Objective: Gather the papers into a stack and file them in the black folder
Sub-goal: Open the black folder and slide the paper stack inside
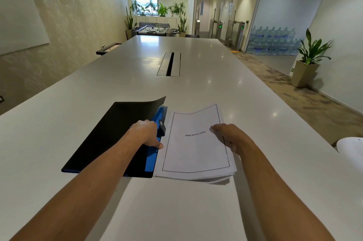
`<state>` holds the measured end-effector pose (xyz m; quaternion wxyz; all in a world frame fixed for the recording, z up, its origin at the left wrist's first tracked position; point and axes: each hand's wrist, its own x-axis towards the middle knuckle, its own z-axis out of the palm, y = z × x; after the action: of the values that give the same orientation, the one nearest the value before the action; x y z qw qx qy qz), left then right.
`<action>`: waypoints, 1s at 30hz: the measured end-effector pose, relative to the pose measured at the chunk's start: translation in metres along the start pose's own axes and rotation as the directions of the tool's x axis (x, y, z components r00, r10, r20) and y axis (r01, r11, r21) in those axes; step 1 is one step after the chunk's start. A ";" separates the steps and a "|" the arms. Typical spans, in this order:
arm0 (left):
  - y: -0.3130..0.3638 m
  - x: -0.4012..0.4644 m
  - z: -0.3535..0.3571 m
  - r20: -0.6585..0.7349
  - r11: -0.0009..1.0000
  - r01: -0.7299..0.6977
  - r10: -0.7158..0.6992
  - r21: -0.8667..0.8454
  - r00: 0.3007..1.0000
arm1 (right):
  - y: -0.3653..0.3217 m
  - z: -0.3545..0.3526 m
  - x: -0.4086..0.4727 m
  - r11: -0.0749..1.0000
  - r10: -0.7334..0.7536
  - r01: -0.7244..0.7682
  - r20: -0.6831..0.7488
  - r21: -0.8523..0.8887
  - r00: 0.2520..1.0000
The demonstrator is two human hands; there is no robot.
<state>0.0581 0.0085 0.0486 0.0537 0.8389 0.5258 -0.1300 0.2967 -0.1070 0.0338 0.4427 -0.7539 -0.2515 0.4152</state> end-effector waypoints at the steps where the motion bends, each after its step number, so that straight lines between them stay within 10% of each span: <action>1: 0.000 0.000 0.000 -0.001 1.000 -0.001 0.001 0.001 1.000 | -0.001 0.000 -0.002 1.000 -0.002 0.002 -0.004 -0.015 1.000; 12: -0.004 -0.004 -0.002 -0.013 0.998 -0.015 0.014 -0.065 1.000 | 0.001 0.005 -0.008 0.956 -0.131 0.130 0.012 -0.263 0.991; 19: -0.018 -0.010 -0.012 -0.051 0.988 -0.012 0.004 -0.156 0.999 | -0.015 -0.008 -0.014 0.955 -0.286 0.290 -0.060 0.067 0.956; 30: -0.013 -0.019 -0.042 -0.143 0.987 -0.003 -0.020 -0.159 0.990 | -0.051 0.012 -0.028 0.909 -0.392 0.401 -0.093 0.116 0.915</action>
<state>0.0451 0.0069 0.0947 0.0815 0.8371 0.5403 -0.0271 0.2715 -0.0979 0.0861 0.5749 -0.6698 -0.3560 0.3067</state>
